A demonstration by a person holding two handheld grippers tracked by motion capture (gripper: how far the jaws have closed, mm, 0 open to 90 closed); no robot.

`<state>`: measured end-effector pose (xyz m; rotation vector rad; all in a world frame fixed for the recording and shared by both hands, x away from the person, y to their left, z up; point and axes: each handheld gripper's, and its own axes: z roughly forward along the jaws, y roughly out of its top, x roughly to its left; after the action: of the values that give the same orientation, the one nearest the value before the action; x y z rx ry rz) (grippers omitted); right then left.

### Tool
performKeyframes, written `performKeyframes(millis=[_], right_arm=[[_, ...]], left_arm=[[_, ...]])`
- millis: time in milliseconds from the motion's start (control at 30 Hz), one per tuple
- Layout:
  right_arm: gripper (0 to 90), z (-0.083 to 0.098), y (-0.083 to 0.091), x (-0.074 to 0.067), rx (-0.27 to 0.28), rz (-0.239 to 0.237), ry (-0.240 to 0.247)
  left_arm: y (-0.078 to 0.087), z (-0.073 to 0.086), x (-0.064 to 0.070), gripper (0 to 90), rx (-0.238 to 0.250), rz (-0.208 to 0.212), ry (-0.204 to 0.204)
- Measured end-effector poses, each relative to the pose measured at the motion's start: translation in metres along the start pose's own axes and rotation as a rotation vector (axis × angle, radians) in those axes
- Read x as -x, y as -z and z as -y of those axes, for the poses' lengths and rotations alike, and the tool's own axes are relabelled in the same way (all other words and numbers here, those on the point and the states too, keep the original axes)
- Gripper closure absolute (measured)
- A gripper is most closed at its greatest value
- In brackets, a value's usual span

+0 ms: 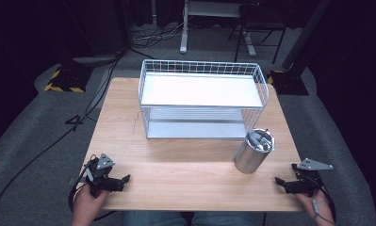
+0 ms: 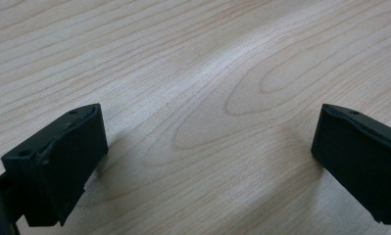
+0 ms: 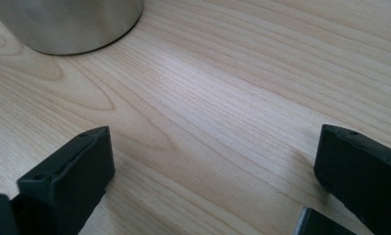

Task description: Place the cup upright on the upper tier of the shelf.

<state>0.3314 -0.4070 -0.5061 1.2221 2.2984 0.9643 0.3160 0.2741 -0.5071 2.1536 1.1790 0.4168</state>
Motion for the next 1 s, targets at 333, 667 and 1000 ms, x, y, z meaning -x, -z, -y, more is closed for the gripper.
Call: performKeyframes(millis=[333,667,1000], right_arm=[[1.7,0.000,0.000,0.000,0.002,0.006,-0.007],[1.1,0.000,0.001,0.001,0.003,0.020,-0.021],[0.8,-0.002,0.017,0.004,0.094,0.021,-0.067]], left_arm=[[0.000,0.000,0.000,0.6,-0.002,-0.002,0.005],[-0.001,-0.001,0.000,0.6,0.000,-0.006,0.005],[-0.001,-0.002,-0.001,0.6,-0.005,-0.003,-0.003]])
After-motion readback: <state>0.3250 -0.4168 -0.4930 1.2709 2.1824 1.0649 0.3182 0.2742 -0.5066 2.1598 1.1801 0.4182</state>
